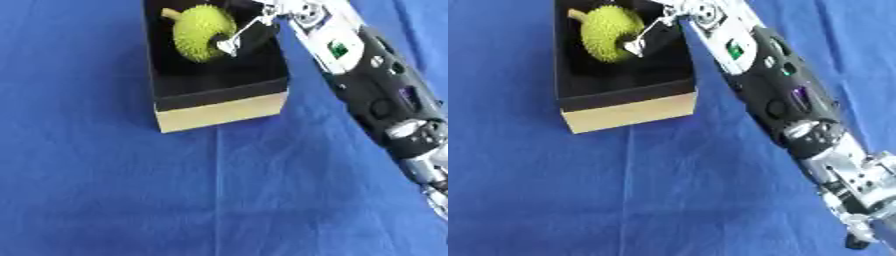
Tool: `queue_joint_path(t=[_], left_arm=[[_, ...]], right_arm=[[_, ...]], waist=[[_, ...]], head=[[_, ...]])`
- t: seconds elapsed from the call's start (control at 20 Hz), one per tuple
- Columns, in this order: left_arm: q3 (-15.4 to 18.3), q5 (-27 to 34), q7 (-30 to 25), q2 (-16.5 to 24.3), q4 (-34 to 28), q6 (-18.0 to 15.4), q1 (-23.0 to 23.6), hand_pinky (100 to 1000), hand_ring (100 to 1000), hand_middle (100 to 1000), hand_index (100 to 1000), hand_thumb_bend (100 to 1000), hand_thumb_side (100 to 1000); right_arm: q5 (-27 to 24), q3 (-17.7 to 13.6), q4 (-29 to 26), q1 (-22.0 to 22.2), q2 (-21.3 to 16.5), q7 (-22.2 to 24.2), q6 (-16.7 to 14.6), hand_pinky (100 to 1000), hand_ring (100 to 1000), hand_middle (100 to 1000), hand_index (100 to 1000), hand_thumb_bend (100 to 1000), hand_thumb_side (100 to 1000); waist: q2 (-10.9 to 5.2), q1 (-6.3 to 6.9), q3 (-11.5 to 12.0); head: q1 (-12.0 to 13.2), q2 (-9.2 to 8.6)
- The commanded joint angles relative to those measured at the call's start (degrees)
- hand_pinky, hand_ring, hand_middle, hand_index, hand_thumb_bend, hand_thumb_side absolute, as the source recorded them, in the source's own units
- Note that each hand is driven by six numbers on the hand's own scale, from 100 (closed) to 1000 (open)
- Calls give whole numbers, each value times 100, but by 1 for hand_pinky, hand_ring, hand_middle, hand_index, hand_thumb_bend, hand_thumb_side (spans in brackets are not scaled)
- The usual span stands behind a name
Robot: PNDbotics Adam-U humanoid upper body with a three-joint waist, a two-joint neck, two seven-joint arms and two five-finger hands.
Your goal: Pick up objects on the table and place them in the box.
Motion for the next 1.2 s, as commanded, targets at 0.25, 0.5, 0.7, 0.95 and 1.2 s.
queue_joint_path(t=[0.25,0.5,0.7,0.95,1.2], left_arm=[[8,-1,-23,48,-86,-11,-51,495,649,620,665,900,753],[10,-3,-21,51,-86,-9,-54,495,650,620,666,900,753],[12,-5,-18,52,-86,-6,-53,495,650,620,665,900,753],[23,-11,-5,55,-86,-1,-44,495,650,620,665,900,753],[52,-29,33,78,-86,6,-28,495,650,620,665,901,752]], right_arm=[[252,-191,23,-179,-22,53,-464,881,859,844,930,430,261],[332,-340,-42,-161,-30,-49,-548,886,866,852,934,403,286],[189,-530,-338,-116,-76,-388,-402,875,839,821,921,373,261],[-354,-909,-1137,2,-261,-1070,75,863,811,789,908,338,223],[-1026,-1293,-2094,335,-776,-1871,432,862,817,799,905,158,331]], waist=[[-613,28,8],[-620,35,-1],[-619,45,-17],[-615,49,-41],[-612,45,-89]], head=[[7,59],[8,62],[18,57],[49,62],[126,59]])
